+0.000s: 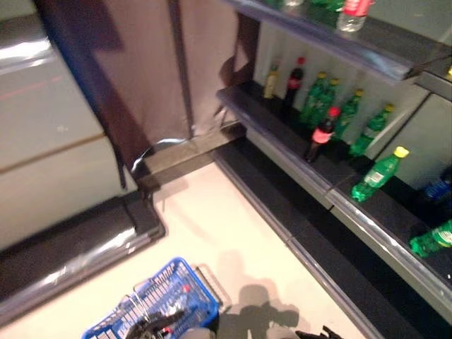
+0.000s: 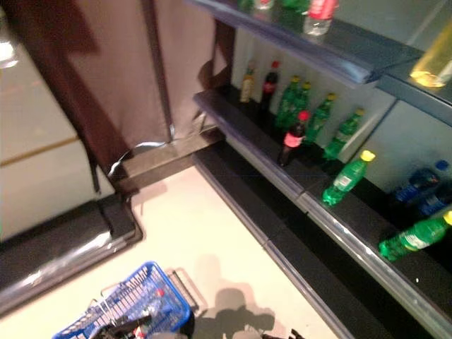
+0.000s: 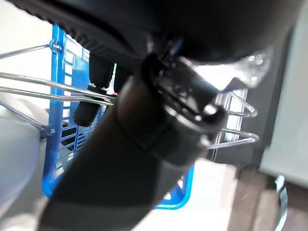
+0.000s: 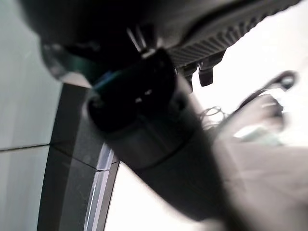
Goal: Pick up the drink and place into the basket.
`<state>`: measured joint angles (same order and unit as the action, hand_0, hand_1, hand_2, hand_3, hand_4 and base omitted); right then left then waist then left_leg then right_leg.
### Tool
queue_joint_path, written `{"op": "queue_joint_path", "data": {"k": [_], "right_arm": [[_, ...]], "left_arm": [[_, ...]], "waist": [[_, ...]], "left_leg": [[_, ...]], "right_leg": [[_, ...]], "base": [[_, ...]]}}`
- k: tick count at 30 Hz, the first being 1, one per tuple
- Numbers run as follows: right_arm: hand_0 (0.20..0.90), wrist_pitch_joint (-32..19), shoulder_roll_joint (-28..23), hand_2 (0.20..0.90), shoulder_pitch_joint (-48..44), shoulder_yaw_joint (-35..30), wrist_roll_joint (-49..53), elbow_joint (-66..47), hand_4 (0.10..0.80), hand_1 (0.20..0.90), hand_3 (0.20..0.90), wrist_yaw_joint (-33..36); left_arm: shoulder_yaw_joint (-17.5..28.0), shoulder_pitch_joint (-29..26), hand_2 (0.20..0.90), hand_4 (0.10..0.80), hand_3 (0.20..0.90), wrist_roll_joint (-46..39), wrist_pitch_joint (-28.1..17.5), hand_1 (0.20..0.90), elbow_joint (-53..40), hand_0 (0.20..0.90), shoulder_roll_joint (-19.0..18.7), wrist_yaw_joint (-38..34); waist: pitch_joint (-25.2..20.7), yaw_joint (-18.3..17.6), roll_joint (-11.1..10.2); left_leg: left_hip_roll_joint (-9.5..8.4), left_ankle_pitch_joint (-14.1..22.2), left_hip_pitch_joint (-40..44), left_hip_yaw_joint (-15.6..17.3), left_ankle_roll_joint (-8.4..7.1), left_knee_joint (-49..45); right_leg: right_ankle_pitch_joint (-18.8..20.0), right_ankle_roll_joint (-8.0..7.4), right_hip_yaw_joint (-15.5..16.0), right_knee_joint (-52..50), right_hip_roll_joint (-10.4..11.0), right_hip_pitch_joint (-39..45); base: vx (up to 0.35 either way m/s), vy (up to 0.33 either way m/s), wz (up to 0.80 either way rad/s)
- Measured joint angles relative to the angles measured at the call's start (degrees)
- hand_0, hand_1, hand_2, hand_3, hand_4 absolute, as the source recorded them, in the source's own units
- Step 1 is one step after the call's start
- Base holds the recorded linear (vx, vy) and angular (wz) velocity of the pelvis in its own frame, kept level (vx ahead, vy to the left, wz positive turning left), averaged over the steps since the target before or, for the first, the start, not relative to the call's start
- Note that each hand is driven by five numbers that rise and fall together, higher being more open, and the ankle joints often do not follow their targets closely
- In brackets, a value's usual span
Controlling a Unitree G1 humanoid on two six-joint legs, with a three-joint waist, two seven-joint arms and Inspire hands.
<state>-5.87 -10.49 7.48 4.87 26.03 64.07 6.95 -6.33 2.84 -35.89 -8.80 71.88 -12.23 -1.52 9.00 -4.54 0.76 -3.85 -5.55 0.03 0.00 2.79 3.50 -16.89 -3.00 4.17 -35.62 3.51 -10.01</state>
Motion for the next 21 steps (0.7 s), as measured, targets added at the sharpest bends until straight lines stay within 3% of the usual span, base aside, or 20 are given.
{"op": "queue_joint_path", "data": {"k": [1,3,5,6,7,8,9,10,11,12,13,14,15,16,17,18,19,21], "right_arm": [[0.9,0.01,-0.04,0.9,-0.26,0.65,0.45,-0.85,0.8,0.9,0.9,0.11],[0.9,-0.04,-0.96,0.9,-0.5,2.26,0.29,-2.61,0.8,0.9,0.9,-0.09],[0.9,-0.28,-1.07,0.9,-0.8,2.3,-0.24,-2.55,0.8,0.9,0.9,-0.56],[0.9,-0.27,-0.8,0.9,-0.73,2.29,-0.3,-2.11,0.8,0.9,0.9,-0.87],[0.9,-0.24,-0.49,0.9,-0.8,2.28,-0.31,-1.41,0.8,0.9,0.9,-1.05],[0.9,-0.23,0.65,0.9,-0.88,2.31,-0.32,-0.28,0.8,0.9,0.9,-1.23],[0.9,-0.25,1.36,0.9,-0.77,2.29,-0.39,-0.2,0.8,0.9,0.9,-1.29],[0.9,-0.4,1.28,0.9,-2.13,1.82,-0.69,0.78,0.8,0.9,0.9,-1.17],[0.9,-0.41,1.05,0.9,-2.51,2.0,-1.07,0.85,0.8,0.9,0.9,-1.11],[0.9,-0.6,0.81,0.9,-2.52,2.26,-1.35,0.88,0.8,0.9,0.9,-1.19],[0.9,-0.83,0.16,0.9,-3.07,3.09,-1.79,0.87,0.8,0.9,0.9,-1.38],[0.9,-0.8,0.05,0.9,-3.43,3.19,-2.2,0.77,0.8,0.9,0.9,-1.46],[0.9,-0.62,0.3,0.9,-2.77,4.26,-2.44,1.25,0.8,0.9,0.9,-1.57],[0.9,-0.38,-0.37,0.9,-3.2,4.38,-2.72,2.46,0.8,0.9,0.9,-1.76],[0.9,0.41,-1.18,0.9,-3.92,4.51,-3.42,4.36,0.8,0.9,0.9,-1.82],[0.9,0.52,-1.38,0.9,-4.23,4.59,-3.41,5.1,0.8,0.9,0.9,-1.8],[0.9,0.49,-1.38,0.9,-4.7,4.57,-3.41,5.67,0.8,0.9,0.9,-1.86],[0.9,0.33,-1.43,0.9,-4.93,4.39,-3.46,6.38,0.8,0.9,0.9,-1.9]], "left_arm": [[0.79,1.04,0.3,0.1,0.2,0.15,0.02,0.3,-0.4,0.3,0.15,-0.35],[1.05,2.84,0.3,0.1,0.2,-0.01,-0.01,0.3,-1.41,0.3,-0.01,-0.42],[1.26,2.92,0.3,0.1,0.2,-0.2,-0.03,0.3,-1.46,0.3,0.09,-0.31],[1.1,2.07,0.3,0.1,0.2,-0.04,0.0,0.3,-1.51,0.3,0.06,-0.32],[0.71,1.86,0.3,0.1,0.2,0.05,0.05,0.3,-1.52,0.3,0.03,-0.28],[0.66,1.72,0.3,0.1,0.2,-0.04,-0.04,0.3,-1.94,0.3,-0.23,-0.26],[1.65,1.54,0.3,0.1,0.2,-0.19,-0.22,0.3,-2.66,0.3,-0.53,-0.27],[3.38,0.53,0.3,0.1,0.2,-0.95,-0.17,0.3,-2.84,0.3,0.0,-0.49],[4.32,0.48,0.3,0.1,0.2,-1.48,-0.23,0.3,-2.89,0.3,0.04,-0.53],[5.73,0.54,0.3,0.1,0.2,-1.76,-0.35,0.3,-2.59,0.3,0.02,-1.05],[6.77,1.14,0.3,0.1,0.2,-2.13,-0.91,0.3,-2.08,0.3,0.39,-1.53],[7.22,1.01,0.3,0.1,0.2,-2.45,-1.19,0.3,-2.14,0.3,0.17,-1.58],[6.69,0.37,0.3,0.1,0.2,-2.71,-1.83,0.3,-2.57,0.3,-1.68,-1.48],[6.2,-1.25,0.3,0.1,0.2,-2.69,-1.57,0.3,-1.87,0.3,-1.21,-1.72],[4.79,-1.58,0.3,0.1,0.2,-2.75,-1.6,0.3,-0.99,0.3,-0.72,-1.5],[4.58,-0.64,0.3,0.1,0.2,-2.93,-1.92,0.3,-0.92,0.3,-0.3,-1.35],[5.02,0.24,0.3,0.1,0.2,-3.78,-2.24,0.3,-0.65,0.3,0.49,-1.44],[7.25,0.57,0.3,0.1,0.2,-5.78,-3.13,0.3,1.39,0.3,0.39,-1.47]], "waist": [[-0.01,0.2,-0.1],[-0.42,2.58,-0.75],[-0.36,2.77,-0.64],[-0.27,2.58,-0.51],[-0.23,2.63,-0.44],[-0.57,2.92,-2.79],[-0.89,3.14,-5.63],[-0.09,3.05,-5.67],[-0.21,2.85,-5.59],[-0.2,2.8,-5.15],[-0.49,3.31,-4.3],[-0.41,2.98,-4.05],[-0.99,2.44,-6.17],[-0.39,2.54,-5.37],[-0.68,3.52,-4.2],[-1.08,4.6,-3.64],[-1.6,5.6,-3.68],[-1.62,6.47,-2.71]], "left_leg": [[0.62,0.44,0.96,5.37,-0.04,1.25],[0.33,2.18,1.91,11.69,-1.09,1.21],[-0.35,3.59,1.84,13.59,-2.19,0.24],[-0.54,5.07,1.85,13.69,-4.46,-1.18],[-0.72,5.45,1.67,13.08,-5.06,-2.71],[-2.81,5.65,-0.65,11.35,-5.57,-8.56],[-5.33,5.8,-2.77,10.62,-6.14,-12.89],[-3.41,9.98,-5.73,10.37,-3.5,-22.12],[-0.92,11.92,-6.93,10.06,-3.74,-27.0],[1.17,13.17,-7.71,9.02,-5.24,-29.71],[0.75,13.44,-7.78,6.76,-7.16,-29.66],[0.98,14.45,-7.23,7.11,-9.27,-30.29],[-1.52,13.82,-9.74,6.2,-10.69,-34.62],[-1.63,12.99,-11.91,5.07,-10.98,-38.85],[-1.46,13.85,-13.58,3.5,-8.09,-39.16],[-1.24,14.02,-13.19,1.4,-7.74,-34.96],[0.68,13.92,-12.34,-1.48,-7.06,-26.26],[4.25,11.64,-11.97,-6.14,-7.49,-15.17]], "right_leg": [[0.99,1.58,6.07,5.44,-0.53,-1.13],[2.96,4.66,12.66,10.59,-2.85,-2.69],[4.37,5.92,12.83,15.11,-4.86,-1.8],[5.3,6.8,12.44,17.56,-6.38,0.18],[5.91,7.64,11.05,19.21,-7.04,1.14],[7.65,10.65,6.61,21.55,-5.53,3.0],[9.43,12.03,4.81,22.71,-2.18,3.55],[10.84,8.59,4.76,22.86,-1.39,4.22],[10.93,8.67,4.84,22.88,-1.37,4.39],[10.94,8.54,4.86,22.54,-1.37,4.64],[8.12,7.11,4.69,17.3,-2.49,2.59],[6.08,7.6,5.2,13.58,-3.29,1.59],[4.14,10.69,3.54,14.87,-3.59,3.04],[4.55,10.53,2.49,15.69,-3.92,3.91],[5.15,11.37,1.73,17.21,-3.7,4.4],[5.21,11.41,0.46,18.08,-3.7,4.62],[6.85,12.1,-0.77,20.96,-3.28,4.98],[8.91,11.05,-1.37,26.07,-3.39,6.64]], "base": [[0.072,0.045,-0.81],[0.101,0.002,-1.42],[0.157,-0.064,-0.84],[0.14,-0.073,-0.18],[0.135,-0.063,-0.23],[0.113,-0.057,-0.19],[0.13,-0.099,-0.46],[0.12,-0.125,-0.56],[0.096,-0.106,-0.78],[0.125,-0.089,-0.94],[0.077,-0.035,-0.82],[0.163,-0.01,-0.57],[0.138,0.053,-0.08],[0.306,0.164,-0.3],[0.256,0.167,-0.59],[0.337,0.255,-1.26],[0.236,0.186,-1.17],[0.266,0.186,-0.84]]}}
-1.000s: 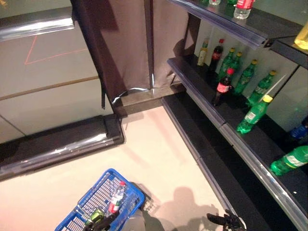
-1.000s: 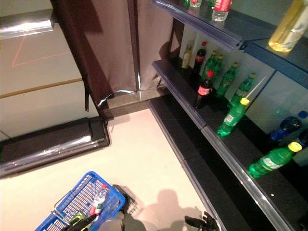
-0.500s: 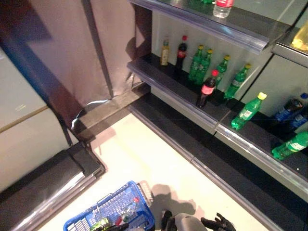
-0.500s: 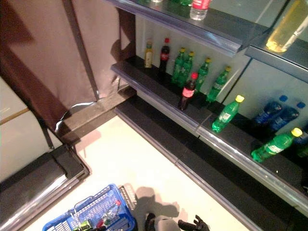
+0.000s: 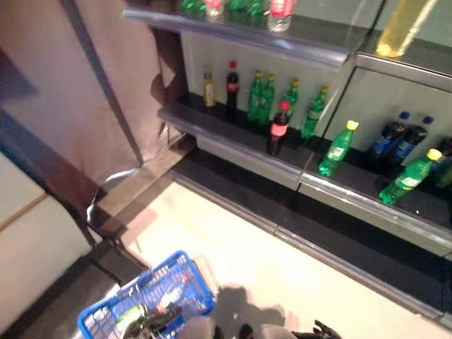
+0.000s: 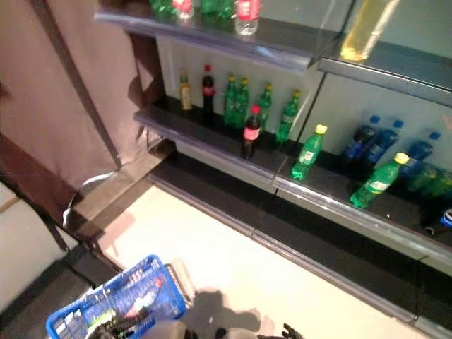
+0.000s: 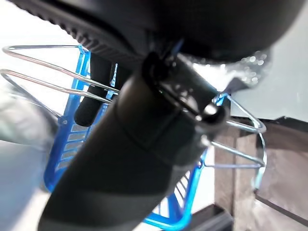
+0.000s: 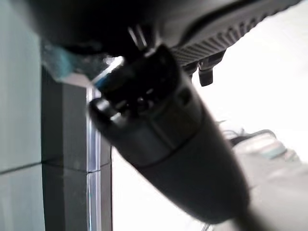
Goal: Pick up the drink and place into the basket.
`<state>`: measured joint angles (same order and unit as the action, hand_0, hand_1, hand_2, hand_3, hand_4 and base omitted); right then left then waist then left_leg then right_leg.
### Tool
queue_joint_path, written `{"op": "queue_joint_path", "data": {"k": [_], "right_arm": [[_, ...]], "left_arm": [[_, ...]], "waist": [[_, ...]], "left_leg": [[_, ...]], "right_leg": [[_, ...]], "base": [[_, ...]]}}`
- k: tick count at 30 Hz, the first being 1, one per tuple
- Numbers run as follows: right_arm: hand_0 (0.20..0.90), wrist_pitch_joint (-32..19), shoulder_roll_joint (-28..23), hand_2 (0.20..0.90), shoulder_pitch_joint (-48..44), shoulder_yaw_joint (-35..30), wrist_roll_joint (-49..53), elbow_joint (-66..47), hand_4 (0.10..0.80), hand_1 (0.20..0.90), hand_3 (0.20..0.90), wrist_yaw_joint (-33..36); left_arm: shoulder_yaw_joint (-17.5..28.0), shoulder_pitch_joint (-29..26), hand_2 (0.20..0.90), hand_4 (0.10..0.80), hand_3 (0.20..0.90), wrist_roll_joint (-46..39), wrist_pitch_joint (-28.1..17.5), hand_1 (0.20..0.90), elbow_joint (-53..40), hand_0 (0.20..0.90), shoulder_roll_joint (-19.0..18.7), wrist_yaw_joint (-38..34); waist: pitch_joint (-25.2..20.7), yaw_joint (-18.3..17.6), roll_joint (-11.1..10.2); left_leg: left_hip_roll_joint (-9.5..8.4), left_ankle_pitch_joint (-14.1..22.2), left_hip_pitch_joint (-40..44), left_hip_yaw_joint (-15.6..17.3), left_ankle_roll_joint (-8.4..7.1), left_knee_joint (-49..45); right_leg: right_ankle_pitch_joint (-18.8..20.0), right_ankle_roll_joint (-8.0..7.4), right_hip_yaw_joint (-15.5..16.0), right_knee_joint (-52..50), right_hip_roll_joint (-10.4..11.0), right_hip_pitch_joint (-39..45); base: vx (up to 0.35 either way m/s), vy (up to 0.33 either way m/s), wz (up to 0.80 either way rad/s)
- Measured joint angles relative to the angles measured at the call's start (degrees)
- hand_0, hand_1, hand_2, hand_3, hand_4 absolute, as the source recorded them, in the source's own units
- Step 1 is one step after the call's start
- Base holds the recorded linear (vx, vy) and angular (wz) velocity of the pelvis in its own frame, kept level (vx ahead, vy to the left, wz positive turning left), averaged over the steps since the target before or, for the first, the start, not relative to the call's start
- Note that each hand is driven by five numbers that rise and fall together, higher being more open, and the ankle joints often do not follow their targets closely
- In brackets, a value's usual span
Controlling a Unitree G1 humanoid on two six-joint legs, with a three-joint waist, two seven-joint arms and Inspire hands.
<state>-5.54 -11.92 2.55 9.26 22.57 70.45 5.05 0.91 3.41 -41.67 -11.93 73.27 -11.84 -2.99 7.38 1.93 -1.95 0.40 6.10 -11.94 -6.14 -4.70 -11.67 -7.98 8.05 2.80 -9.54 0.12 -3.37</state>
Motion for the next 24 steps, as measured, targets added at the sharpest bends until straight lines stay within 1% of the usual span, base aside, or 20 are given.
{"op": "queue_joint_path", "data": {"k": [1,2,3,4,5,6,7,9,11,12,14,15,16,17,18,19,21,22,23,24], "right_arm": [[0.9,0.01,-0.18,0.9,0.09,-0.03,0.01,0.23,0.8,0.9,0.9,-0.01],[0.9,0.02,-0.61,0.9,0.64,-0.15,0.03,0.59,0.8,0.9,0.9,-0.05],[0.9,-0.01,-0.99,0.9,1.18,-0.14,0.04,0.65,0.8,0.9,0.9,-0.13],[0.9,-0.01,-1.49,0.9,2.0,-0.16,0.03,0.98,0.8,0.9,0.9,-0.31],[0.9,-0.32,-2.11,0.9,2.91,-0.07,-0.06,0.95,0.8,0.9,0.9,-0.39],[0.9,-0.69,-2.98,0.9,3.24,0.08,-0.09,0.91,0.8,0.9,0.9,-0.43],[0.9,-1.45,-2.34,0.9,3.27,-0.02,-0.12,1.0,0.8,0.9,0.9,-0.49],[0.9,-2.02,-0.04,0.9,4.14,-0.44,-0.05,1.15,0.8,0.9,0.9,-0.44],[0.9,-2.1,0.52,0.9,4.29,-0.59,-0.18,1.18,0.8,0.9,0.9,-0.38],[0.9,-2.6,0.75,0.9,3.59,-0.32,-0.26,1.09,0.8,0.9,0.9,-0.37],[0.9,-3.22,0.98,0.9,2.59,-0.28,-0.68,0.92,0.8,0.9,0.9,-0.31],[0.9,-3.45,1.02,0.9,2.41,-0.22,-0.85,0.71,0.8,0.9,0.9,-0.3],[0.9,-3.86,1.11,0.9,2.04,-0.02,-1.46,0.28,0.8,0.9,0.9,-0.12],[0.9,-3.85,1.14,0.9,1.75,-0.02,-2.13,0.08,0.8,0.9,0.9,-0.05],[0.9,-3.8,1.18,0.9,1.5,0.78,-2.42,-0.8,0.8,0.9,0.9,0.23],[0.9,-3.8,1.16,0.9,1.1,1.53,-2.43,-1.27,0.8,0.9,0.9,0.3],[0.9,-3.81,1.3,0.9,0.29,2.37,-2.43,-2.33,0.8,0.9,0.9,0.16],[0.9,-3.77,1.33,0.9,-0.13,2.37,-2.44,-2.26,0.8,0.9,0.9,0.12],[0.9,-3.57,1.44,0.9,-1.3,2.45,-2.44,-2.05,0.8,0.9,0.9,-0.11],[0.9,-3.17,1.64,0.9,-2.16,2.44,-2.55,-1.68,0.8,0.9,0.9,-0.25]], "left_arm": [[0.52,-0.1,0.3,0.1,0.2,-0.77,-0.01,0.3,0.38,0.3,0.0,-0.03],[1.38,-0.38,0.3,0.1,0.2,-1.91,-0.27,0.3,0.89,0.3,0.13,-0.08],[2.4,-0.69,0.3,0.1,0.2,-2.55,-0.38,0.3,1.12,0.3,0.24,-0.07],[2.71,-0.55,0.3,0.1,0.2,-2.71,-0.36,0.3,1.17,0.3,0.32,0.0],[3.02,0.54,0.3,0.1,0.2,-3.1,-0.1,0.3,2.04,0.3,0.9,-0.1],[3.03,1.47,0.3,0.1,0.2,-3.19,0.02,0.3,2.32,0.3,1.58,-0.13],[3.04,1.75,0.3,0.1,0.2,-3.29,0.53,0.3,2.4,0.3,1.44,-0.15],[2.25,1.49,0.3,0.1,0.2,-3.17,1.62,0.3,2.39,0.3,0.03,-0.08],[1.74,1.4,0.3,0.1,0.2,-2.86,1.7,0.3,2.34,0.3,-0.22,-0.07],[0.78,1.46,0.3,0.1,0.2,-2.4,1.83,0.3,2.32,0.3,-0.47,0.11],[-1.31,1.76,0.3,0.1,0.2,-1.26,1.9,0.3,2.15,0.3,-0.44,0.58],[-1.98,1.94,0.3,0.1,0.2,-1.02,1.9,0.3,2.15,0.3,-0.44,0.86],[-2.87,1.86,0.3,0.1,0.2,-0.17,1.88,0.3,2.04,0.3,-0.53,1.07],[-3.02,1.76,0.3,0.1,0.2,-0.14,1.88,0.3,2.0,0.3,-0.54,1.12],[-3.1,1.69,0.3,0.1,0.2,-0.18,1.88,0.3,1.89,0.3,-0.65,1.11],[-3.28,1.66,0.3,0.1,0.2,-0.19,1.89,0.3,1.68,0.3,-0.81,1.1],[-4.3,1.04,0.3,0.1,0.2,-0.17,1.91,0.3,0.65,0.3,-1.12,1.12],[-4.87,0.51,0.3,0.1,0.2,-0.16,1.92,0.3,-0.04,0.3,-1.11,1.13],[-5.71,-0.41,0.3,0.1,0.2,-0.18,1.97,0.3,-0.25,0.3,-0.92,1.2],[-5.94,-0.99,0.3,0.1,0.2,-0.17,2.08,0.3,-0.25,0.3,-0.85,1.2]], "waist": [[0.26,0.04,0.31],[0.79,0.55,1.14],[1.33,1.0,1.44],[1.65,1.64,1.81],[1.08,2.42,2.47],[0.68,2.69,4.17],[1.26,2.07,3.3],[1.01,0.8,0.44],[0.86,0.96,-0.24],[0.85,0.93,-0.26],[0.65,0.92,0.43],[0.39,0.85,0.67],[0.35,0.65,0.96],[0.36,0.41,1.08],[0.25,0.35,0.96],[0.25,0.41,0.96],[0.28,0.15,1.0],[0.35,0.09,1.13],[0.51,-0.44,1.36],[0.64,-0.78,1.29]], "left_leg": [[1.16,-1.61,-0.11,-1.39,-0.6,3.23],[2.62,-4.2,0.04,-3.84,-2.17,7.99],[3.19,-4.59,-0.32,-3.88,-2.69,7.4],[3.56,-4.59,-0.24,-4.08,-2.69,5.33],[3.26,-4.03,0.63,-3.74,-1.75,2.35],[3.5,-2.83,1.51,-3.72,-0.67,2.69],[1.5,-7.39,2.09,-2.3,0.92,3.29],[-2.5,-8.57,4.28,-1.75,2.78,6.12],[-4.08,-9.44,6.4,-0.35,4.34,8.75],[-5.37,-9.55,7.97,0.91,5.82,10.25],[-6.12,-9.65,8.86,2.48,7.65,11.27],[-6.21,-9.66,8.93,2.68,8.16,11.52],[-6.24,-9.8,9.31,2.76,8.77,11.87],[-6.04,-9.95,9.65,2.87,8.89,12.36],[-5.62,-10.26,10.01,4.05,8.67,12.93],[-5.39,-10.33,9.95,4.5,8.88,12.96],[-4.78,-10.39,9.76,5.26,8.42,13.75],[-4.66,-10.09,9.53,5.48,7.86,13.78],[-4.55,-9.64,8.82,5.52,7.7,13.82],[-4.36,-9.66,8.69,5.43,7.23,13.99]], "right_leg": [[0.36,-0.15,-0.1,1.22,0.03,0.66],[0.35,-0.2,-0.67,2.48,0.07,1.45],[0.31,-0.26,-1.52,2.83,0.1,1.87],[0.03,-0.76,-1.98,2.76,1.11,2.35],[-0.62,-2.21,-3.18,2.6,2.08,2.44],[-0.93,-4.3,-3.77,2.59,1.76,2.46],[-0.72,-8.39,-6.11,2.9,3.19,3.75],[-1.72,-10.31,-6.64,1.15,6.9,4.01],[-1.93,-10.67,-6.51,-0.79,8.02,3.9],[-1.86,-11.04,-6.37,-1.43,8.14,3.86],[-2.37,-11.93,-6.03,-2.46,8.14,3.16],[-2.33,-11.88,-6.07,-2.82,8.13,2.83],[-2.04,-12.65,-6.06,-4.84,8.11,1.52],[-2.1,-12.59,-6.03,-5.87,8.01,0.81],[-1.98,-12.34,-6.06,-6.25,8.11,-0.4],[-1.8,-12.34,-6.12,-5.56,8.25,-1.17],[0.18,-12.96,-6.28,-1.11,9.45,-2.66],[1.45,-14.02,-6.54,1.25,10.62,-3.3],[5.47,-16.24,-6.46,6.44,13.15,-4.51],[7.55,-16.85,-6.43,9.02,14.32,-4.88]], "base": [[0.224,0.197,-0.41],[0.145,0.191,-0.24],[0.217,0.32,-0.41],[0.203,0.326,-0.71],[0.201,0.308,-0.88],[0.201,0.278,-0.79],[0.182,0.228,-0.29],[0.202,0.234,0.13],[0.173,0.175,-0.14],[0.152,0.134,-0.36],[0.115,0.077,-0.39],[0.098,0.031,-0.3],[0.068,-0.03,-0.14],[0.066,-0.082,-0.18],[0.04,-0.092,-0.23],[0.044,-0.226,-0.3],[0.05,-0.296,-0.24],[0.091,-0.343,-0.21],[0.121,-0.381,-0.14],[0.166,-0.47,-0.1]]}}
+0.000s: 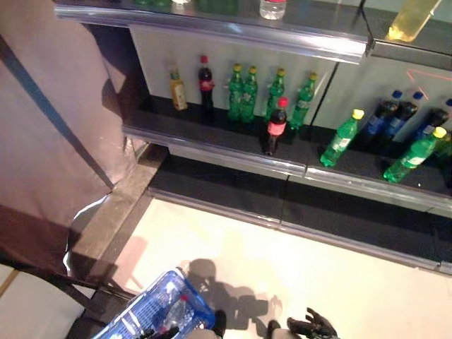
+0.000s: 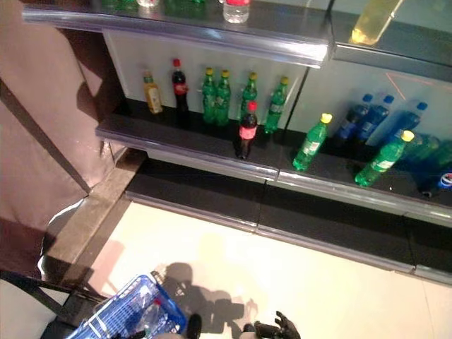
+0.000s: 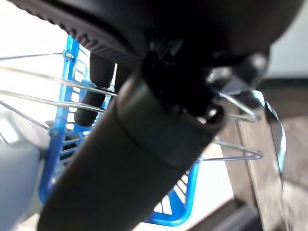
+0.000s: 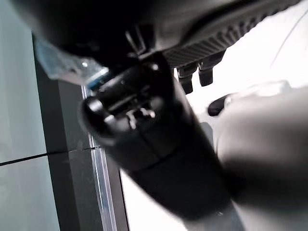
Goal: Pick up the drink and place into the basket.
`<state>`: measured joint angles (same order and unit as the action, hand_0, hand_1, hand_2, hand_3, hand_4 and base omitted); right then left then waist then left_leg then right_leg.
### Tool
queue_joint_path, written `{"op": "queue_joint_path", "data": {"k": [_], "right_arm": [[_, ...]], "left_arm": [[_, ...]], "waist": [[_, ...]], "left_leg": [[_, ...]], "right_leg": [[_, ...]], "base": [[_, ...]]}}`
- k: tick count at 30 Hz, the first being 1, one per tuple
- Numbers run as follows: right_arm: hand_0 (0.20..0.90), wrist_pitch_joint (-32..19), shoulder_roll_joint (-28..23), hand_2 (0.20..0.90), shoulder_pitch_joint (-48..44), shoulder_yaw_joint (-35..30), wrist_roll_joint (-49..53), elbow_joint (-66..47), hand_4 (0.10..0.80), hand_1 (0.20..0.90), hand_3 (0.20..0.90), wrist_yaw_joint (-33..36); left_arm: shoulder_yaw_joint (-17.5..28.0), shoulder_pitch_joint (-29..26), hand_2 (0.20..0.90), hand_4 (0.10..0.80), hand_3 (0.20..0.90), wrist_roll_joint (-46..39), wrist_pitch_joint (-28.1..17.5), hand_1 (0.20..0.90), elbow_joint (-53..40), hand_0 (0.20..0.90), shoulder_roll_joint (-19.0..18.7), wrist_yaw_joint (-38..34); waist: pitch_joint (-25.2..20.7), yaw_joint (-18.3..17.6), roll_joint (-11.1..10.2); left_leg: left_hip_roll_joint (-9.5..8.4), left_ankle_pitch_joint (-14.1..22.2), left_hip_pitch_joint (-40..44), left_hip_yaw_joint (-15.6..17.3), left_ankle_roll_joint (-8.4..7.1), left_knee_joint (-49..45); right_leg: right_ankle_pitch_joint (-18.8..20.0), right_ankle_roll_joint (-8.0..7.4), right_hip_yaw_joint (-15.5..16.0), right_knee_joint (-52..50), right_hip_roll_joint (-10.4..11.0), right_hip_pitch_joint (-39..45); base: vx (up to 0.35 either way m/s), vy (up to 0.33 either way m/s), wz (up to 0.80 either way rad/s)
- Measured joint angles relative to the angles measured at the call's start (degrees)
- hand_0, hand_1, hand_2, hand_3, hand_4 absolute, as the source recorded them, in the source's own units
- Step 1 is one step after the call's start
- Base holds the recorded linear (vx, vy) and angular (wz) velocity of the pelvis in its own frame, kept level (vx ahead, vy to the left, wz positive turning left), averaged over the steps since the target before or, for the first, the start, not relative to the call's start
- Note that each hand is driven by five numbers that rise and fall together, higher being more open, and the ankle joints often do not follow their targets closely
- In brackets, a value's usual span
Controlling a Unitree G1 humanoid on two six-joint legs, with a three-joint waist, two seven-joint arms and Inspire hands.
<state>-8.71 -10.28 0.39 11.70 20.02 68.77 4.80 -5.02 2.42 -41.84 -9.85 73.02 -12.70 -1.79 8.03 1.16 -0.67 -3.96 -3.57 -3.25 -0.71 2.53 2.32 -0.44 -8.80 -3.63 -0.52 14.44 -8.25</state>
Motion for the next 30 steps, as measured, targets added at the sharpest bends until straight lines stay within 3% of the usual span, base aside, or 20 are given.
{"op": "queue_joint_path", "data": {"k": [1,2,4,5,6,7,9,10,12,13,15,16,18,19,20,22,24,26,30], "right_arm": [[0.9,0.6,0.52,0.9,-0.48,-0.03,-0.46,0.35,0.8,0.9,0.9,-0.02],[0.9,0.66,0.69,0.9,-0.58,0.03,-1.43,0.38,0.8,0.9,0.9,0.14],[0.9,0.71,1.44,0.9,-0.52,1.33,-3.85,0.31,0.8,0.9,0.9,0.46],[0.9,1.08,1.25,0.9,-0.57,1.75,-4.18,0.2,0.8,0.9,0.9,0.3],[0.9,1.69,1.06,0.9,-0.82,2.06,-4.31,-0.27,0.8,0.9,0.9,0.21],[0.9,2.0,0.49,0.9,-0.9,2.52,-4.31,-1.4,0.8,0.9,0.9,-0.08],[0.9,2.12,-0.25,0.9,-0.93,3.07,-4.3,-1.93,0.8,0.9,0.9,-0.18],[0.9,2.7,-0.96,0.9,-0.9,4.26,-4.26,-3.17,0.8,0.9,0.9,-0.18],[0.9,3.16,-1.32,0.9,-0.93,4.31,-4.31,-4.3,0.8,0.9,0.9,-0.18],[0.9,3.22,-1.61,0.9,-0.79,4.34,-4.31,-5.1,0.8,0.9,0.9,-0.19],[0.9,3.33,-2.04,0.9,0.3,4.37,-4.89,-5.56,0.8,0.9,0.9,-0.29],[0.9,3.78,-2.14,0.9,0.29,4.71,-4.9,-5.12,0.8,0.9,0.9,-0.53],[0.9,4.53,-2.8,0.9,0.64,5.25,-4.9,-4.77,0.8,0.9,0.9,-0.91],[0.9,4.68,-3.25,0.9,0.69,5.04,-5.32,-3.74,0.8,0.9,0.9,-1.33],[0.9,4.87,-3.58,0.9,0.97,4.56,-5.36,-3.04,0.8,0.9,0.9,-1.36],[0.9,4.99,-3.52,0.9,0.24,3.86,-5.73,-2.28,0.8,0.9,0.9,-1.35],[0.9,4.98,-3.41,0.9,-0.43,4.05,-6.51,-2.06,0.8,0.9,0.9,-1.35],[0.9,5.04,-3.66,0.9,-1.4,4.01,-7.47,-1.64,0.8,0.9,0.9,-1.25],[0.9,5.02,-3.67,0.9,-0.92,4.01,-7.75,-0.62,0.8,0.9,0.9,-1.24]], "left_arm": [[-0.08,-0.82,0.3,0.1,0.2,0.01,0.4,0.3,-0.06,0.3,0.17,-0.01],[0.11,-0.81,0.3,0.1,0.2,0.07,0.5,0.3,-0.72,0.3,0.36,-0.13],[1.0,-0.88,0.3,0.1,0.2,1.13,0.27,0.3,-2.2,0.3,-0.22,-1.06],[1.22,-1.2,0.3,0.1,0.2,2.0,0.03,0.3,-2.33,0.3,-0.12,-1.61],[1.15,-1.31,0.3,0.1,0.2,2.81,-0.09,0.3,-2.49,0.3,-0.28,-2.25],[1.2,-1.11,0.3,0.1,0.2,2.84,-0.14,0.3,-3.93,0.3,-0.5,-3.18],[1.24,-1.26,0.3,0.1,0.2,3.41,-0.16,0.3,-4.86,0.3,-0.86,-3.99],[1.43,-1.8,0.3,0.1,0.2,3.75,-0.34,0.3,-4.87,0.3,-1.29,-4.28],[1.77,-2.59,0.3,0.1,0.2,3.98,-0.33,0.3,-4.77,0.3,-2.59,-4.48],[2.01,-2.99,0.3,0.1,0.2,3.98,-0.43,0.3,-4.69,0.3,-3.63,-4.48],[2.06,-4.61,0.3,0.1,0.2,4.01,-0.32,0.3,-4.41,0.3,-4.18,-4.39],[2.24,-4.79,0.3,0.1,0.2,4.01,-0.17,0.3,-4.51,0.3,-4.27,-4.02],[2.66,-4.16,0.3,0.1,0.2,3.9,-0.09,0.3,-4.32,0.3,-2.58,-3.46],[2.37,-3.54,0.3,0.1,0.2,3.57,-0.15,0.3,-4.04,0.3,0.08,-2.59],[2.33,-3.55,0.3,0.1,0.2,3.37,-0.47,0.3,-4.03,0.3,1.56,-2.48],[1.7,-3.57,0.3,0.1,0.2,3.32,-0.43,0.3,-3.6,0.3,2.59,-2.43],[1.41,-3.32,0.3,0.1,0.2,2.94,-0.29,0.3,-2.77,0.3,2.47,-2.39],[2.33,-3.4,0.3,0.1,0.2,0.36,-0.31,0.3,-2.0,0.3,2.4,-2.27],[4.8,-2.95,0.3,0.1,0.2,-2.18,-0.59,0.3,-1.96,0.3,3.36,-2.13]], "waist": [[0.16,-0.45,-0.26],[0.13,-0.57,-0.57],[0.13,-1.08,-2.46],[0.38,-1.03,-2.38],[0.78,-0.98,-1.61],[1.39,-0.94,-0.18],[1.38,-0.91,0.61],[1.38,-0.55,0.05],[1.35,0.19,-1.41],[1.35,0.13,-2.69],[1.53,-0.79,-3.6],[1.85,-0.56,-3.97],[1.82,0.14,-4.35],[1.9,-0.03,-3.3],[2.13,0.01,-2.69],[2.6,0.16,-2.0],[2.7,0.29,-1.73],[4.15,1.95,0.4],[4.8,4.21,1.17]], "left_leg": [[0.66,0.13,0.24,-0.04,-1.1,0.37],[1.24,0.35,0.27,-0.2,-1.82,0.33],[2.76,0.75,0.63,-2.51,-4.61,0.11],[4.21,0.95,0.96,-3.53,-5.58,-0.21],[6.08,1.2,1.33,-4.34,-6.64,-0.31],[9.93,1.09,2.13,-4.54,-7.84,-0.4],[12.95,0.45,1.63,-4.4,-8.42,-1.41],[14.54,-0.99,0.31,-4.44,-8.78,-3.44],[15.3,-4.34,-0.53,-4.44,-8.56,-4.65],[15.48,-7.56,-1.43,-4.32,-9.22,-5.78],[14.99,-10.96,-5.26,-3.24,-12.33,-10.83],[13.79,-9.82,-5.51,-2.87,-11.5,-12.94],[9.36,-3.02,-5.55,-2.98,-8.73,-18.15],[5.03,0.99,-4.96,-2.3,-6.69,-19.4],[3.26,1.98,-4.97,-0.96,-5.46,-19.1],[0.37,2.39,-5.03,1.38,-4.85,-13.73],[-0.11,2.11,-4.94,1.33,-5.25,-8.56],[0.86,0.23,-4.93,-1.81,-7.6,-1.96],[1.15,-0.1,-5.71,-4.75,-8.07,-4.81]], "right_leg": [[3.19,-0.28,0.22,3.44,1.24,-0.07],[4.46,0.06,0.36,4.09,1.14,0.06],[6.31,0.05,0.59,4.05,-0.56,2.85],[7.03,-1.44,1.51,4.56,-1.61,4.11],[6.65,-0.04,2.98,4.78,-3.25,5.03],[5.88,2.37,4.38,4.77,-7.35,6.79],[4.67,4.55,6.38,4.4,-10.59,7.48],[4.02,6.78,7.31,4.33,-12.45,7.33],[3.91,8.92,7.79,4.52,-13.6,7.45],[3.92,10.61,8.15,4.82,-14.05,7.88],[3.53,12.57,9.89,4.9,-14.57,8.53],[3.22,13.2,9.79,4.74,-14.43,8.58],[3.07,13.61,9.6,4.4,-13.46,8.95],[3.08,13.95,9.56,4.37,-13.27,9.27],[3.06,14.01,9.7,4.53,-13.29,9.43],[3.08,14.13,10.01,5.21,-13.47,9.88],[2.92,14.18,9.97,5.58,-13.96,10.08],[2.12,14.47,9.63,5.7,-16.43,11.18],[0.11,13.43,9.24,5.35,-16.69,13.44]], "base": [[0.171,-0.441,-0.01],[0.191,-0.462,0.05],[0.209,-0.523,0.47],[0.155,-0.441,0.57],[0.116,-0.381,0.47],[0.127,-0.472,0.48],[0.091,-0.444,0.45],[0.056,-0.364,0.26],[0.086,-0.369,0.1],[0.111,-0.342,0.13],[0.14,-0.264,0.49],[0.156,-0.145,0.31],[0.168,-0.066,-0.25],[0.23,-0.024,-0.18],[0.253,0.0,-0.03],[0.258,0.028,0.04],[0.222,0.023,-0.02],[0.272,0.053,-0.12],[0.236,0.111,-0.1]]}}
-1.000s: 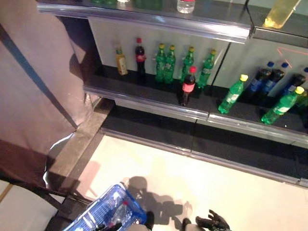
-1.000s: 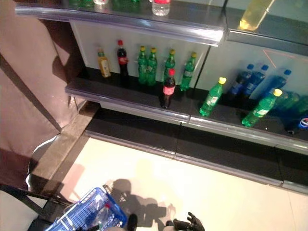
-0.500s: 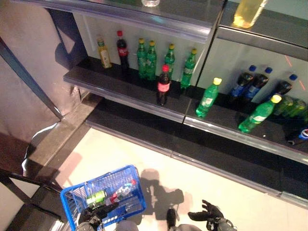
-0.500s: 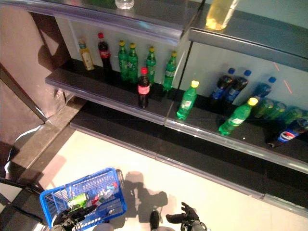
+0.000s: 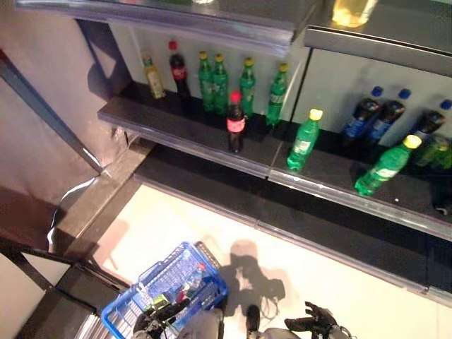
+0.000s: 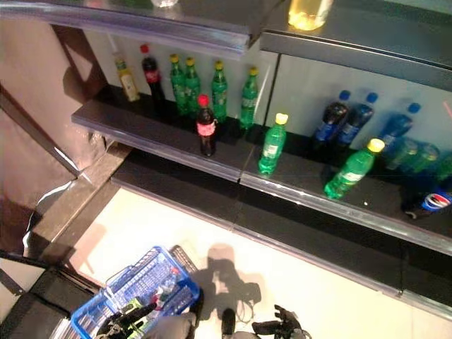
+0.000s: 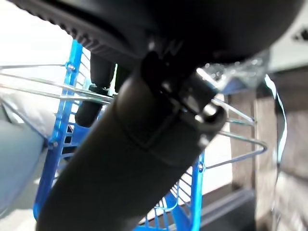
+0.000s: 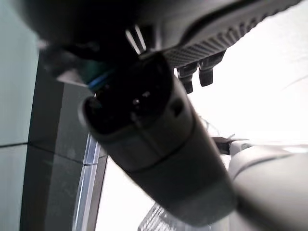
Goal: Pick up the drink and place into the basket.
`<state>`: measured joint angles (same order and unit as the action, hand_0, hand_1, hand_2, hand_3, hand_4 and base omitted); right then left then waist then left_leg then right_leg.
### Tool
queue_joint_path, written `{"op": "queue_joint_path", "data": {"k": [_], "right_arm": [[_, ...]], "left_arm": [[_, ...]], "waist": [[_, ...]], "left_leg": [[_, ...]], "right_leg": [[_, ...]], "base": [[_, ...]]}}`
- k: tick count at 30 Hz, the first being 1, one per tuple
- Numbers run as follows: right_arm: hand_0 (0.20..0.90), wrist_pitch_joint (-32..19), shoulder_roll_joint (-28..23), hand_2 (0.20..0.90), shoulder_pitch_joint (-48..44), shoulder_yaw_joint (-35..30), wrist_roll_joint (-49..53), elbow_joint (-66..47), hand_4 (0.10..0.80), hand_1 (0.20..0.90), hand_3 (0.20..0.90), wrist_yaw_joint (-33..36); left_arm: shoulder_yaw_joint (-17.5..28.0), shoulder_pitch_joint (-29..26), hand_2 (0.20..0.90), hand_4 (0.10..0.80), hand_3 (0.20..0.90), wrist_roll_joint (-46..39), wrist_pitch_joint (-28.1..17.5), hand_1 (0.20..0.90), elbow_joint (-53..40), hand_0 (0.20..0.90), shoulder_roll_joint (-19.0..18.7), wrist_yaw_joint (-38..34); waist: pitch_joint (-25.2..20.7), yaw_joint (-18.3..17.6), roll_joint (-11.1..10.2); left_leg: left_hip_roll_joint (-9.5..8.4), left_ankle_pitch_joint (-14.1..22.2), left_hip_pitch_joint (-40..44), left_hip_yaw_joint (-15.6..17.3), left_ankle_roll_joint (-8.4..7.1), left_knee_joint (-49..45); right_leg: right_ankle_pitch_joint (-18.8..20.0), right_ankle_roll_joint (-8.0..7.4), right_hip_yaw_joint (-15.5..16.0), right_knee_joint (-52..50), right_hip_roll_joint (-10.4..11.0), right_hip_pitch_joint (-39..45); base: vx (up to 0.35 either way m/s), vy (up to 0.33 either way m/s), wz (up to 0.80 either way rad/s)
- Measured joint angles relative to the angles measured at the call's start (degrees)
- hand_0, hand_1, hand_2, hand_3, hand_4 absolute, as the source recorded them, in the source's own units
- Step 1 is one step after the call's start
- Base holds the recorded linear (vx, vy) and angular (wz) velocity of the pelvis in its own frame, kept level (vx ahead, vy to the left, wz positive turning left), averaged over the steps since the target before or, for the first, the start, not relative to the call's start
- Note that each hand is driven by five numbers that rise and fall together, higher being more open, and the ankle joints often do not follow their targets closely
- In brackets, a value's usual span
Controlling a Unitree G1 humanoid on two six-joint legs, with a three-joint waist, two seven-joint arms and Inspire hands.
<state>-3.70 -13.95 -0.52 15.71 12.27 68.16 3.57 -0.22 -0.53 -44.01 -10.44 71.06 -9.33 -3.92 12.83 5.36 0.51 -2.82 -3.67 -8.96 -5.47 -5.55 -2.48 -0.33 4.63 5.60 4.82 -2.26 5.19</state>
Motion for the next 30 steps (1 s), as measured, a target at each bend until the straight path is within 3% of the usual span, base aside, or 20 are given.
{"op": "queue_joint_path", "data": {"k": [1,3,4,5,6,7,8,9,12,13,14,16,17,20,21,22,23,26,30], "right_arm": [[0.9,-0.05,0.06,0.9,-0.28,-0.29,0.19,1.15,0.8,0.9,0.9,0.07],[0.9,-0.43,0.6,0.9,-0.45,-0.45,0.59,2.14,0.8,0.9,0.9,0.56],[0.9,-0.79,0.95,0.9,-0.5,-0.45,0.57,2.05,0.8,0.9,0.9,0.59],[0.9,-1.23,1.05,0.9,-0.73,-0.4,0.06,0.46,0.8,0.9,0.9,0.67],[0.9,-1.51,0.99,0.9,-0.89,-0.39,-0.08,-1.04,0.8,0.9,0.9,0.73],[0.9,-2.16,1.13,0.9,-1.07,0.26,-1.18,-3.71,0.8,0.9,0.9,0.75],[0.9,-2.4,1.21,0.9,-1.47,1.78,-1.36,-5.3,0.8,0.9,0.9,0.69],[0.9,-2.38,1.2,0.9,-1.7,2.4,-1.52,-5.92,0.8,0.9,0.9,0.66],[0.9,-1.53,2.03,0.9,-2.08,2.45,-1.58,-5.91,0.8,0.9,0.9,0.38],[0.9,-1.26,2.11,0.9,-2.13,2.37,-1.63,-5.42,0.8,0.9,0.9,0.31],[0.9,-1.26,2.38,0.9,-2.08,2.34,-1.63,-4.66,0.8,0.9,0.9,0.2],[0.9,-1.35,3.12,0.9,-2.77,1.85,-2.5,-3.25,0.8,0.9,0.9,0.43],[0.9,-1.21,3.04,0.9,-2.98,1.91,-3.21,-3.09,0.8,0.9,0.9,0.35],[0.9,-1.11,3.96,0.9,-2.07,2.46,-3.43,-2.72,0.8,0.9,0.9,-0.18],[0.9,-0.39,4.67,0.9,-0.99,2.4,-3.28,-2.51,0.8,0.9,0.9,-0.79],[0.9,0.0,4.97,0.9,-1.02,2.47,-3.27,-2.23,0.8,0.9,0.9,-1.16],[0.9,0.26,4.82,0.9,-0.91,2.39,-3.17,-2.25,0.8,0.9,0.9,-1.26],[0.9,0.85,3.07,0.9,-0.87,2.27,-3.16,-1.61,0.8,0.9,0.9,-1.67],[0.9,0.52,1.14,0.9,-0.39,1.58,-2.57,-1.04,0.8,0.9,0.9,-2.29]], "left_arm": [[0.72,-0.11,0.3,0.1,0.2,-0.17,0.16,0.3,0.35,0.3,0.04,0.13],[-0.2,0.48,0.3,0.1,0.2,0.16,0.59,0.3,1.69,0.3,-0.42,0.47],[-0.71,0.63,0.3,0.1,0.2,0.73,0.68,0.3,2.21,0.3,-0.7,0.47],[-0.65,0.5,0.3,0.1,0.2,0.85,1.44,0.3,2.33,0.3,-0.82,0.6],[-0.97,0.6,0.3,0.1,0.2,0.92,1.87,0.3,2.42,0.3,-0.82,0.75],[-1.36,0.67,0.3,0.1,0.2,1.29,2.27,0.3,2.5,0.3,-1.2,1.06],[-2.47,0.53,0.3,0.1,0.2,2.01,2.7,0.3,2.49,0.3,-1.9,1.14],[-3.38,0.35,0.3,0.1,0.2,2.12,2.8,0.3,2.44,0.3,-2.3,1.14],[-6.21,-0.79,0.3,0.1,0.2,2.27,2.82,0.3,1.73,0.3,-3.06,1.14],[-6.44,-1.14,0.3,0.1,0.2,2.26,2.85,0.3,1.86,0.3,-2.74,1.12],[-6.37,-0.89,0.3,0.1,0.2,2.27,2.86,0.3,1.98,0.3,-2.69,1.07],[-5.96,0.27,0.3,0.1,0.2,2.3,2.12,0.3,1.92,0.3,-3.05,1.0],[-5.83,1.0,0.3,0.1,0.2,2.29,2.14,0.3,1.92,0.3,-3.17,1.0],[-5.67,1.33,0.3,0.1,0.2,2.33,2.14,0.3,1.33,0.3,-3.18,1.08],[-5.28,1.71,0.3,0.1,0.2,2.49,1.69,0.3,0.96,0.3,-2.77,0.38],[-4.86,2.01,0.3,0.1,0.2,2.8,1.16,0.3,0.9,0.3,-2.97,-0.2],[-4.32,2.17,0.3,0.1,0.2,3.19,1.06,0.3,0.93,0.3,-3.14,-0.24],[-3.46,2.12,0.3,0.1,0.2,3.15,0.71,0.3,1.15,0.3,-2.79,-0.5],[-3.75,1.32,0.3,0.1,0.2,3.19,0.6,0.3,1.41,0.3,-2.2,-0.34]], "waist": [[-0.04,0.35,0.33],[-0.32,0.08,-0.05],[-0.59,-0.25,-0.62],[-0.38,-1.11,-0.53],[-0.23,-1.13,-0.27],[-0.2,-2.11,-0.23],[-0.29,-2.79,-0.32],[-0.39,-2.78,-0.49],[-0.89,-2.81,-1.35],[-0.89,-2.89,-1.44],[-1.07,-3.08,-1.74],[-1.45,-4.39,-2.54],[-1.63,-4.17,-2.83],[-2.52,-4.11,-3.72],[-3.68,-3.68,-4.98],[-3.95,-3.51,-4.87],[-4.3,-3.66,-4.39],[-5.01,-4.02,-2.91],[-5.11,-4.44,-1.4]], "left_leg": [[0.27,-1.13,1.18,0.21,1.7,0.14],[-0.82,-2.02,3.65,1.59,7.62,1.63],[-1.55,-1.49,4.27,1.91,8.41,1.78],[-2.11,-1.31,5.97,2.38,9.8,2.54],[-2.06,-1.25,6.69,2.91,10.35,2.55],[-2.44,-0.43,7.94,3.25,11.14,2.45],[-2.72,0.03,9.01,2.96,11.3,2.51],[-2.72,0.47,9.4,2.92,11.2,2.53],[-3.38,1.63,9.95,1.48,10.8,2.6],[-3.79,1.91,9.78,1.34,10.86,2.71],[-4.07,1.94,10.05,1.39,10.89,3.04],[-4.55,2.78,11.01,1.17,10.96,2.89],[-4.46,3.21,11.65,1.14,10.59,2.96],[-2.83,4.65,13.4,-0.26,8.86,2.94],[-1.56,5.52,14.28,0.16,7.4,2.95],[-0.27,6.01,14.26,0.22,6.42,2.62],[1.65,6.6,14.19,0.24,5.23,2.07],[4.54,7.53,14.07,0.35,3.44,1.24],[6.29,7.32,13.89,0.73,2.26,1.29]], "right_leg": [[-1.92,-1.13,-0.54,-1.94,0.17,0.08],[-6.24,-3.31,-1.41,-8.63,1.38,-1.19],[-8.4,-4.14,-1.3,-12.23,2.08,-2.34],[-11.87,-6.92,-1.67,-24.22,3.03,-6.52],[-12.63,-8.39,-1.98,-34.96,3.79,-11.24],[-13.0,-9.11,-2.71,-47.15,4.63,-17.0],[-13.03,-9.06,-2.86,-50.97,4.95,-19.69],[-13.06,-9.01,-2.89,-50.62,5.05,-20.59],[-12.68,-8.49,-3.07,-34.09,8.05,-20.13],[-10.82,-8.61,-3.57,-23.71,10.47,-19.41],[-8.01,-9.67,-4.63,-18.91,12.16,-19.4],[0.46,-11.96,-4.54,-11.72,15.81,-18.67],[2.13,-12.16,-4.53,-11.34,16.19,-18.23],[4.46,-11.86,-4.1,-8.91,14.76,-12.81],[5.83,-11.75,-2.56,-5.99,13.18,-9.03],[5.86,-11.27,-2.63,-4.64,11.93,-8.14],[6.32,-9.86,-2.57,-2.74,9.94,-6.93],[7.25,-7.51,-2.4,-0.12,6.87,-5.68],[7.12,-5.92,-0.56,0.09,5.66,-5.51]], "base": [[0.263,0.132,-0.11],[0.261,0.138,-0.14],[0.221,0.169,-0.14],[0.137,0.135,-0.17],[0.135,0.067,-0.2],[0.164,-0.023,-0.07],[0.154,-0.079,0.02],[0.163,-0.208,0.17],[0.113,-0.229,0.25],[0.083,-0.268,0.19],[0.072,-0.258,0.14],[0.07,-0.307,0.04],[0.1,-0.388,-0.02],[0.095,-0.345,0.25],[0.064,-0.242,0.23],[0.065,-0.276,0.14],[0.033,-0.177,-0.02],[0.016,-0.086,-0.11],[-0.006,0.028,0.02]]}}
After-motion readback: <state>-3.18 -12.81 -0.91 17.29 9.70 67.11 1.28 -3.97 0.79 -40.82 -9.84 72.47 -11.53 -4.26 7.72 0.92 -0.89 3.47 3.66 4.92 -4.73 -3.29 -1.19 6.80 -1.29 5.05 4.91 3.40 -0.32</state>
